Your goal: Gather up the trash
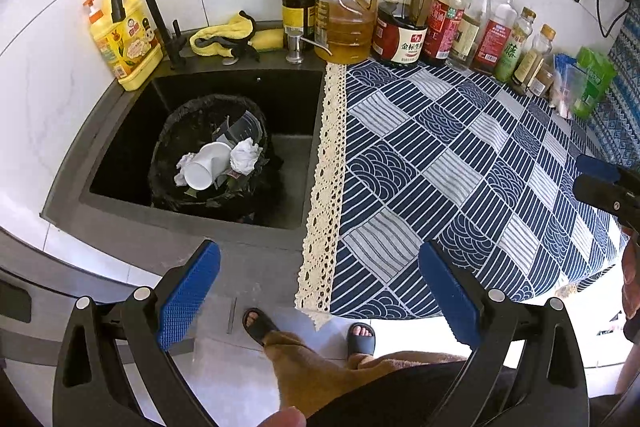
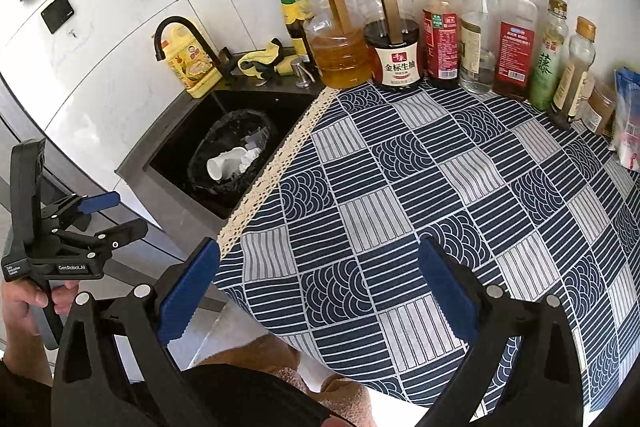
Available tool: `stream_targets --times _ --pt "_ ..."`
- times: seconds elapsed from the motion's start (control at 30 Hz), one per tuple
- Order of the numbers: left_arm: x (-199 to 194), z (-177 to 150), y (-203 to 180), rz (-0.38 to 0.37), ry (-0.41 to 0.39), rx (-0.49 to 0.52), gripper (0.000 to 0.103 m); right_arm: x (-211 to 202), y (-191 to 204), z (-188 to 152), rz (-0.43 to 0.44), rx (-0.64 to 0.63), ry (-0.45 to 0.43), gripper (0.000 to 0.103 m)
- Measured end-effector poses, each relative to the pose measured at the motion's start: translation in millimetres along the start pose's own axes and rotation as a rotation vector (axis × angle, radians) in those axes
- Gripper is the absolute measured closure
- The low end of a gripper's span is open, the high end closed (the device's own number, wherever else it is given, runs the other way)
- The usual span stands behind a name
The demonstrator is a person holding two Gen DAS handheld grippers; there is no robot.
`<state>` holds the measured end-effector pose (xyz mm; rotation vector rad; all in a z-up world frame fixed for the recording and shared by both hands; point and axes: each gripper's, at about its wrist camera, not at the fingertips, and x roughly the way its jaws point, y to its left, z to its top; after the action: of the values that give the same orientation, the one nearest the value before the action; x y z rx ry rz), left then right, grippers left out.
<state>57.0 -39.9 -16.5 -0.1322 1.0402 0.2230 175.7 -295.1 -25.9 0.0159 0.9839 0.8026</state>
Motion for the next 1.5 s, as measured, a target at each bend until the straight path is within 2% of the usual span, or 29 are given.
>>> stream_targets --times 0.1,0.33,0.5,0.9,1.5 --pt "3 -3 4 -0.038 0.012 -0.015 0.007 2 1 -3 -0.002 0.013 -0.005 0.005" --pt "7 -9 17 -0.058 0.020 -0.056 0.007 8 4 -10 -0.017 0.009 -0.002 0.005" --pt "12 -11 19 -0.043 0.030 -0.057 0.007 9 4 -13 -0.026 0.011 -0.018 0.005" --pt "19 -20 17 -0.043 0.065 -0.032 0.007 17 10 -18 -0.037 -0.002 0.007 0.005" --pt "19 -18 24 -0.050 0.066 -0.055 0.007 24 14 -17 -0.014 0.000 0.026 0.005"
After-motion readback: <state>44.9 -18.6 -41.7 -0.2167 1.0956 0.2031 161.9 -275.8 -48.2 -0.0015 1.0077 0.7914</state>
